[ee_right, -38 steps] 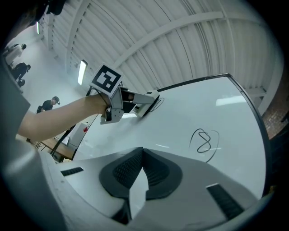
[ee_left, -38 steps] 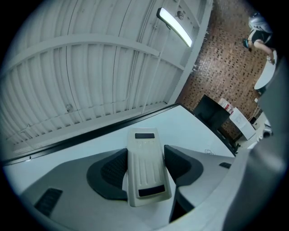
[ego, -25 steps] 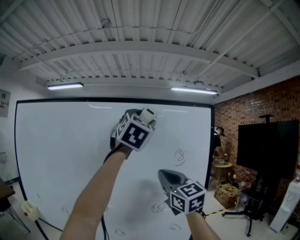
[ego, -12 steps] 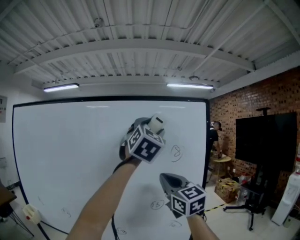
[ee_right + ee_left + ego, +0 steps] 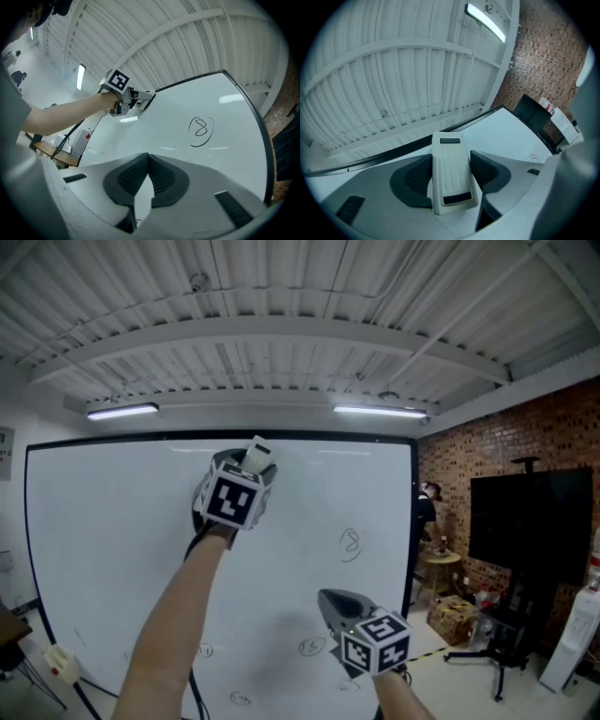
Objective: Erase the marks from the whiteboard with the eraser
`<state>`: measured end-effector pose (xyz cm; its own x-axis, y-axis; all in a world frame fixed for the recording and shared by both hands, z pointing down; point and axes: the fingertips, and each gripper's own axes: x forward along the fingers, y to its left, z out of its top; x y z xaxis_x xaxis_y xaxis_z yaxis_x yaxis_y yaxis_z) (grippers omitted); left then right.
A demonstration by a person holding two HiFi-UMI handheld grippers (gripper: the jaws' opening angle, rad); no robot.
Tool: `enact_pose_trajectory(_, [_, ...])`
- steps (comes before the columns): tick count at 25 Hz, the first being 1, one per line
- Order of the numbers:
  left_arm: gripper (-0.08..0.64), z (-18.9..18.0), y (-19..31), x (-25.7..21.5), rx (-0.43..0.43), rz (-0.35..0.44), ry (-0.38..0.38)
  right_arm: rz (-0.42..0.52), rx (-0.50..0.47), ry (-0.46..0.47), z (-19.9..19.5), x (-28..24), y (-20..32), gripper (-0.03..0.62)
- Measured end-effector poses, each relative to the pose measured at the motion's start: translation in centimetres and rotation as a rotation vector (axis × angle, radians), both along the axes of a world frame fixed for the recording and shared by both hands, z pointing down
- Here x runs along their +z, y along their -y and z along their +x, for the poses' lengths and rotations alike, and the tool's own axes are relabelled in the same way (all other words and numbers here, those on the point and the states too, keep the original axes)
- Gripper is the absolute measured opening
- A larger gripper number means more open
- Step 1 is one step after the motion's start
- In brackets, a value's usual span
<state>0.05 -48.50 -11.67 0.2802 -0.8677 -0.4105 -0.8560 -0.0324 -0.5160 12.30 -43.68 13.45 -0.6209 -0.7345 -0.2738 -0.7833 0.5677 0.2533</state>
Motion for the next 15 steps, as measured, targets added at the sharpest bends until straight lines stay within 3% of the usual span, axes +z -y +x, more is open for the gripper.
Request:
enact_pose_trajectory(5, [0.255,2.3,0.2,0.7,0.001,-0.009,-0.007,-0.021,0.007,0.011,1.0,1.2,0.0,-0.008])
enact_pose_trajectory(12, [0.255,10.6,0.4,5.4,0.107,-0.045,0.095,-0.055,0.034,0.036,2.9,3.2,-0.4,-0.008])
enact_pose_trajectory(15, [0.255,12.0,0.6,6.2,0.143,-0.056,0.087,-0.06,0.042,0.035,3.5,3.5,-0.7,-0.008])
